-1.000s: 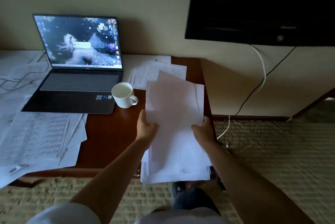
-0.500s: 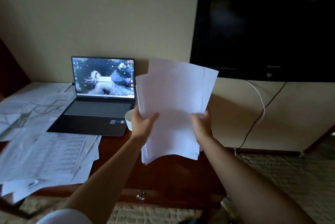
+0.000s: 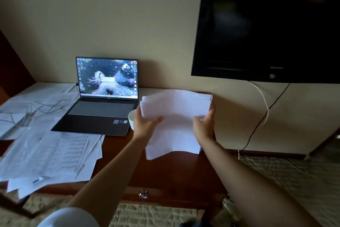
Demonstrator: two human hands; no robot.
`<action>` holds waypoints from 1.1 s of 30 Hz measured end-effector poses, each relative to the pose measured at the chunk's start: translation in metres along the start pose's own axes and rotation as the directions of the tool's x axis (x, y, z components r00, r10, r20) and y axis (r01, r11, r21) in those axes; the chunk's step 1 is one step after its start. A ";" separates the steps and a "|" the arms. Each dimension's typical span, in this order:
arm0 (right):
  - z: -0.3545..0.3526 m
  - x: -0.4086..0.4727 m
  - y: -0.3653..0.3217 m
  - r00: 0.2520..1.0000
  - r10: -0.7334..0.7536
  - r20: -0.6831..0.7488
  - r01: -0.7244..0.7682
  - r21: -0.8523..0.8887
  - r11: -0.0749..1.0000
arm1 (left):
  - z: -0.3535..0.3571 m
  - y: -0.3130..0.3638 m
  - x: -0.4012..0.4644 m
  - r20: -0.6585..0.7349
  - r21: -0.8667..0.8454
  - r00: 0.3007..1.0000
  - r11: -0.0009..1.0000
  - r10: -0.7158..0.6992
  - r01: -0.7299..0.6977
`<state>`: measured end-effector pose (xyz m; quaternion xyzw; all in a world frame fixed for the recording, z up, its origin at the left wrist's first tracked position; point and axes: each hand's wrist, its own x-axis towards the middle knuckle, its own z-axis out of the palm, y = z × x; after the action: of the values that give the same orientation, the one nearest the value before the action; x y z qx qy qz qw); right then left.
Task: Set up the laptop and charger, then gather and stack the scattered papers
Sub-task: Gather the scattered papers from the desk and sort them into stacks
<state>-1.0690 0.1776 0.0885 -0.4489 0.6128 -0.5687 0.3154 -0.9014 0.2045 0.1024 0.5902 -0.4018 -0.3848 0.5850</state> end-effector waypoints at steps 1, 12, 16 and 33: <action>-0.002 -0.003 0.008 1.000 0.027 0.007 -0.027 -0.014 1.000 | -0.001 -0.004 -0.002 0.011 0.001 1.000 1.000 -0.022 0.022; 0.006 -0.008 0.020 0.989 0.140 -0.037 -0.140 0.004 0.990 | 0.004 -0.023 -0.002 -0.010 0.037 0.992 0.991 -0.129 0.130; 0.009 0.004 0.025 0.987 0.156 -0.046 -0.155 0.009 0.988 | 0.005 -0.024 0.008 -0.001 0.006 0.989 0.989 -0.151 0.151; 0.013 0.053 0.066 0.862 0.468 0.195 -0.345 -0.450 0.824 | 0.019 -0.073 0.046 0.043 0.132 0.893 0.888 -0.449 0.440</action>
<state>-1.0907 0.1205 0.0285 -0.4410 0.7434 -0.2758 0.4206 -0.9000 0.1542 0.0294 0.6860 -0.2989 -0.5049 0.4304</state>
